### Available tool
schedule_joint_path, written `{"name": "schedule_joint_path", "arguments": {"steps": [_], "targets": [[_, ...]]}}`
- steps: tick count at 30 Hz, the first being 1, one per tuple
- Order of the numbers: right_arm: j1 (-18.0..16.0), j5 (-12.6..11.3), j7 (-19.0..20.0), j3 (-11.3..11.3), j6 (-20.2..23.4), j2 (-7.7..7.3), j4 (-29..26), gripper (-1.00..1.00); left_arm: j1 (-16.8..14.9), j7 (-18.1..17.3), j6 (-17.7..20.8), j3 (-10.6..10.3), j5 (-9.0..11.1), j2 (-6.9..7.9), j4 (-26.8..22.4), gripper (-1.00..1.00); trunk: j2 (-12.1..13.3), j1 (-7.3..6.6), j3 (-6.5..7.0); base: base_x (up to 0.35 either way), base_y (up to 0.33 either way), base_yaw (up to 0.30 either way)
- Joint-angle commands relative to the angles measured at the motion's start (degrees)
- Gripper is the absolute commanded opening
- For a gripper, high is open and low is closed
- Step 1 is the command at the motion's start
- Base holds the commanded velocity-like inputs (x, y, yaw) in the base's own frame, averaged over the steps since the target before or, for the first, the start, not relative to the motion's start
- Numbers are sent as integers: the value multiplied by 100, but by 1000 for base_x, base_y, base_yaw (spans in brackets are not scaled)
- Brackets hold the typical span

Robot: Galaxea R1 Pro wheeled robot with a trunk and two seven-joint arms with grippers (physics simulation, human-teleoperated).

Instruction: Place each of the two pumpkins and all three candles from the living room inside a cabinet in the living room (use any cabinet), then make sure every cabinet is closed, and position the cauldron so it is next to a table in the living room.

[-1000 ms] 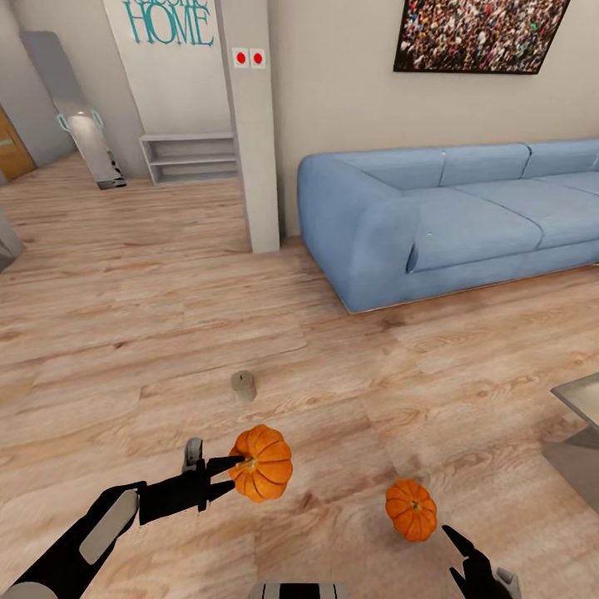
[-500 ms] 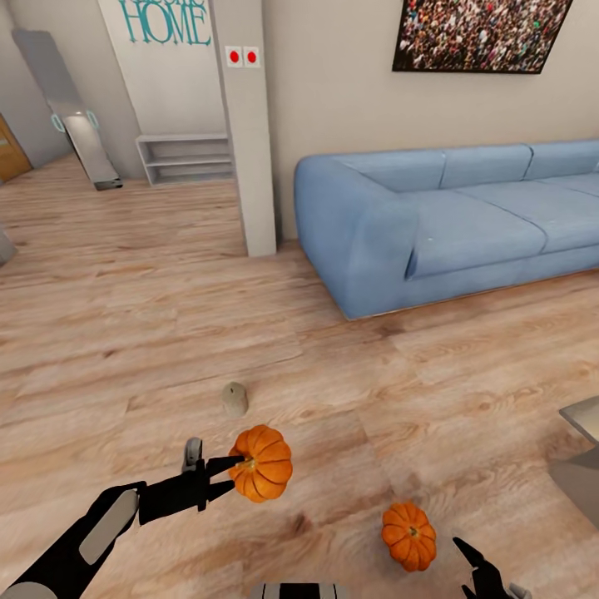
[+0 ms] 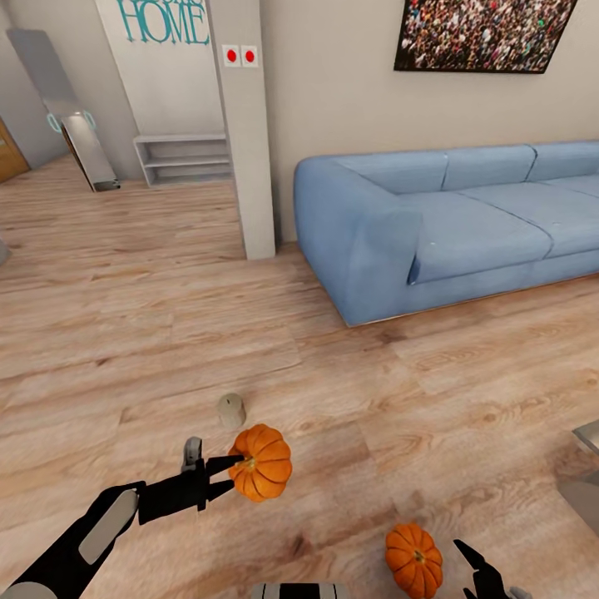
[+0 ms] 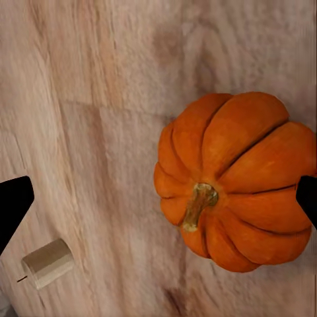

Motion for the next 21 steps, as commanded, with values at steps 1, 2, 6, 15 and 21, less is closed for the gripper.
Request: {"name": "schedule_joint_path", "arguments": {"steps": [1, 2, 6, 15, 21], "targets": [[-2, -51, -42, -1, 46, -1, 3, 100, -4, 1, 25, -12, 33, 5, 0, -100, -2, -1, -4, 7, 0, 0], [-2, -51, -107, -1, 45, -1, 3, 100, -1, 1, 25, -9, 33, 5, -1, -100, -2, -1, -4, 4, 0, 0], [-2, -54, -307, -1, 43, -1, -4, 100, 0, 1, 27, -4, 36, 5, -2, -100, -3, 1, -26, 1, 0, 0], [-9, -41, -352, 6, 18, 4, -5, 100, 1, 1, 22, -3, 36, 5, -2, -100, -15, 25, -226, 0, 0, 0], [-11, -26, -357, 11, -2, 7, -14, 100, 3, 1, 21, -3, 36, 5, -2, -100, -23, 40, -359, 0, 0, 0]]}}
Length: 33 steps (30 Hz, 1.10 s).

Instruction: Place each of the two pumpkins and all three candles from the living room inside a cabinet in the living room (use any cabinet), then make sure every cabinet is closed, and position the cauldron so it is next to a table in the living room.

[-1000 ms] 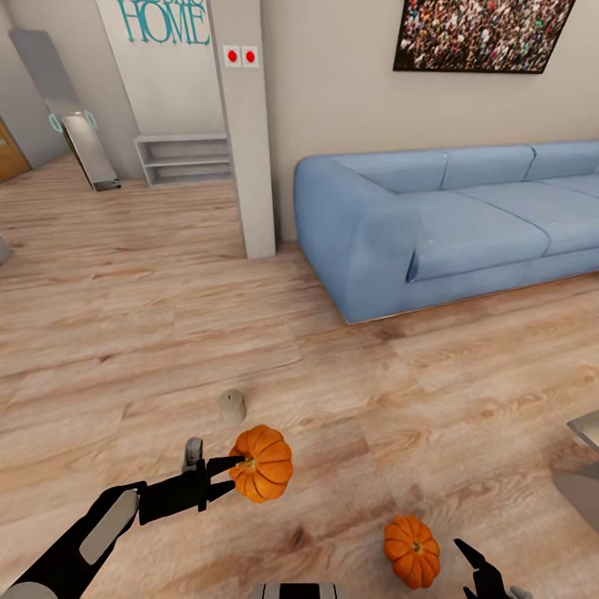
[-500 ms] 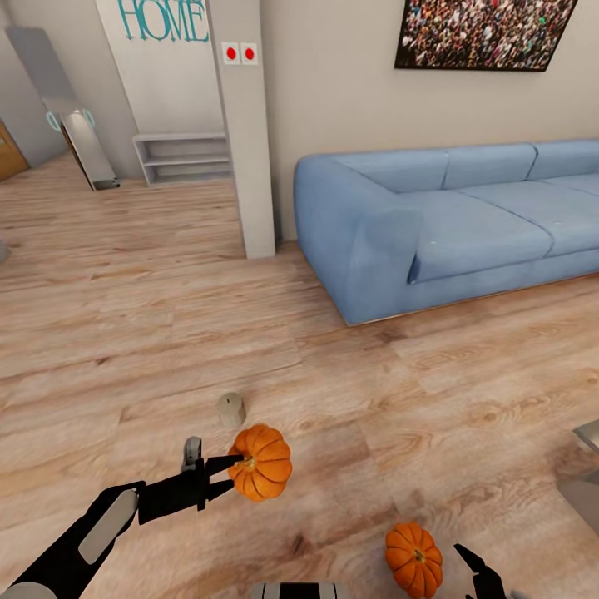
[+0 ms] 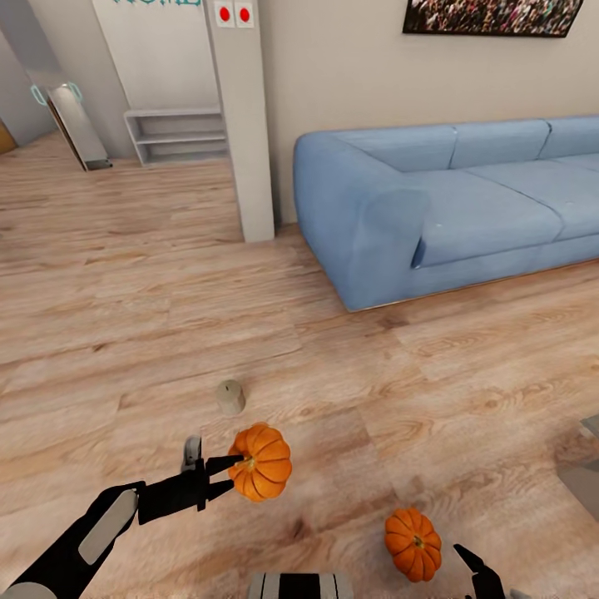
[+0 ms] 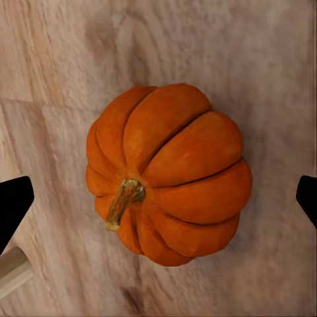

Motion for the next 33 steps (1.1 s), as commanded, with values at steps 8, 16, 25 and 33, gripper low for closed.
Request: {"name": "schedule_joint_path", "arguments": {"steps": [8, 16, 25, 33], "targets": [[-21, -13, -67, 28, 29, -2, 5, 100, -8, 0, 35, -16, 44, 5, 0, -100, -13, 19, -182, 0, 0, 0], [-37, 16, -95, 49, 17, -10, -18, 100, -6, 0, 38, -8, 44, 5, 3, -100, -23, 40, -359, 0, 0, 0], [-38, 48, -88, 66, 10, -10, -86, 100, -5, 0, 37, -7, 44, 5, -1, -100, -29, 50, -448, 0, 0, 0], [-53, 57, -87, 67, 8, -10, -94, 100, -4, -9, 39, -7, 44, 5, -1, -100, -29, 50, -448, 28, 18, 0]]}}
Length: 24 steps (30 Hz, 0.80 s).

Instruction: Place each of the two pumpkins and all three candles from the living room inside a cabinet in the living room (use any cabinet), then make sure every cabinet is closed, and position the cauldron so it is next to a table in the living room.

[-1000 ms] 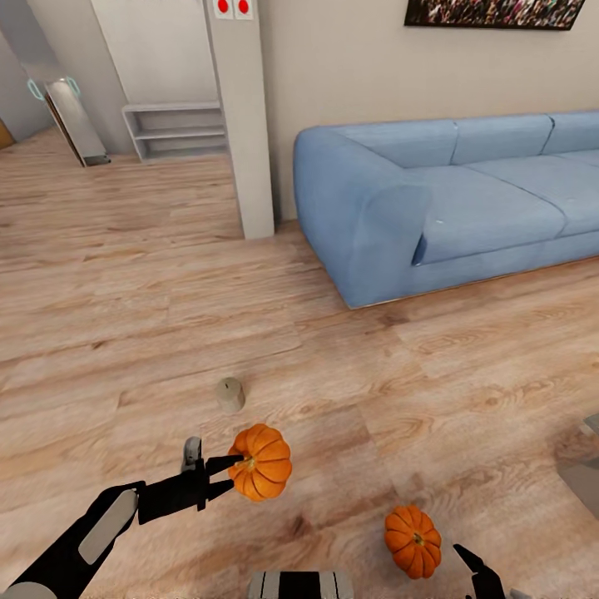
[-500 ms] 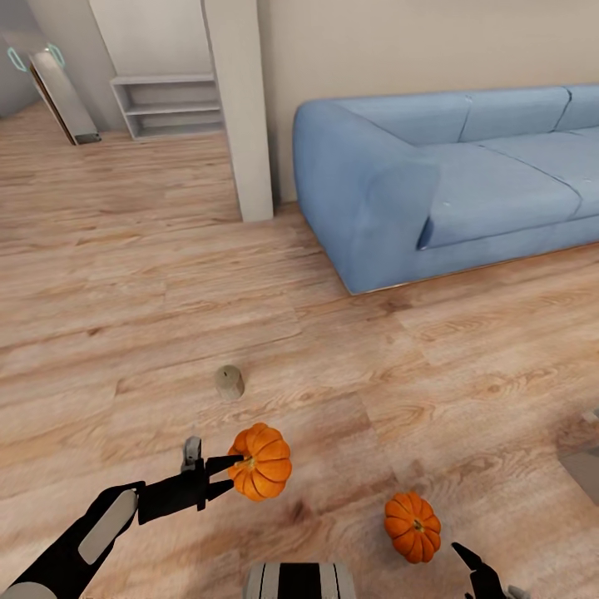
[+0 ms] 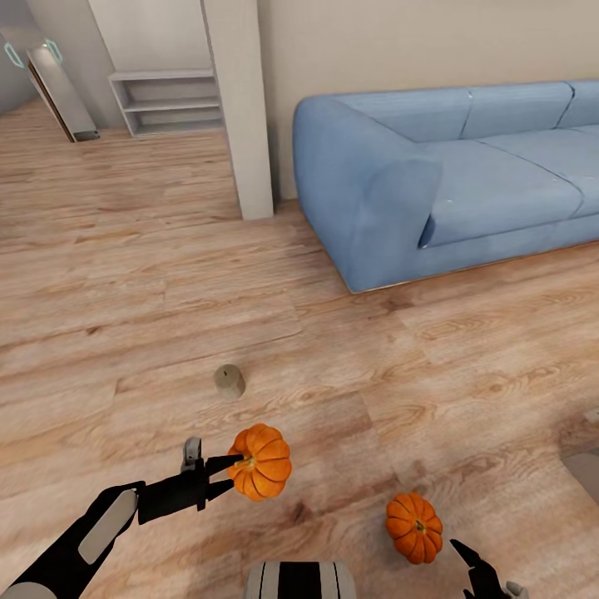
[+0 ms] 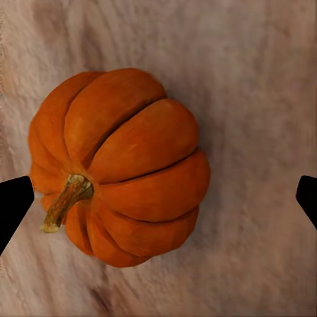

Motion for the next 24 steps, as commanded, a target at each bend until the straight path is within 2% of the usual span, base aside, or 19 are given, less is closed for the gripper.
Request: {"name": "schedule_joint_path", "arguments": {"steps": [1, 24], "targets": [[-3, -53, 10, 7, 37, -2, 3, 100, -3, 1, 22, -17, 25, 5, 0, -100, -1, 0, -4, 31, 20, 0], [-4, -52, 10, 7, 20, -2, 3, 100, -2, 6, 20, -17, 25, 5, -2, -100, -1, 0, -4, 80, 33, 0]]}}
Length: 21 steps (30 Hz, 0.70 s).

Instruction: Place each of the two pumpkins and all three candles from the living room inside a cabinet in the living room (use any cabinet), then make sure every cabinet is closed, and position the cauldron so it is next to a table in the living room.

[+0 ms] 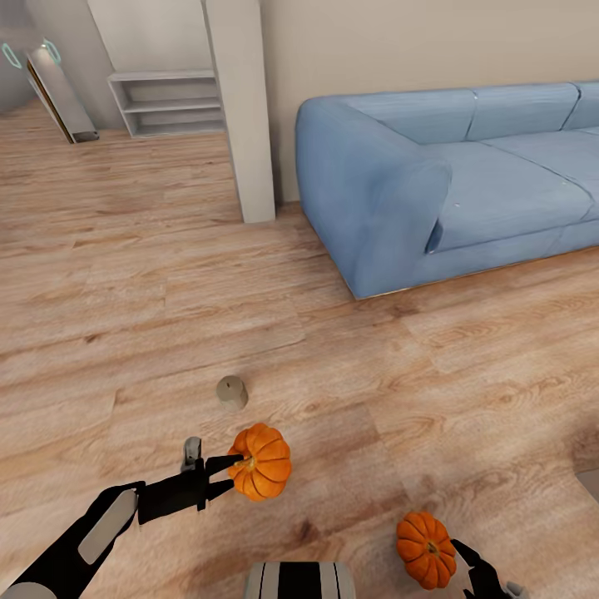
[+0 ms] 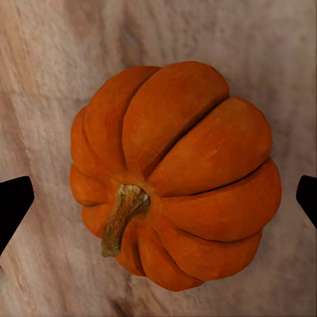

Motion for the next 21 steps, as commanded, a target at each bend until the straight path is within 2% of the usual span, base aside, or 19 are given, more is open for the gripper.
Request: {"name": "schedule_joint_path", "arguments": {"steps": [1, 9, 13, 21], "targets": [[0, -53, 11, 7, 38, -2, 3, 100, -4, -1, 25, -16, 31, 5, 2, -100, -1, 0, -4, 33, 15, 0], [2, -53, 9, 7, 38, -2, 3, 100, -4, -54, 21, -13, 31, 7, 2, -100, -1, 0, -4, 5, 2, 0], [-1, -53, 9, 7, 38, -2, 3, 100, -4, -232, 18, -12, 17, 10, 9, -100, -7, 10, -92, 0, 0, 0], [0, -53, 11, 7, 38, -2, 3, 100, -4, -276, 17, -9, 16, 14, 10, -100, -8, 13, -115, 0, 0, 0]]}}
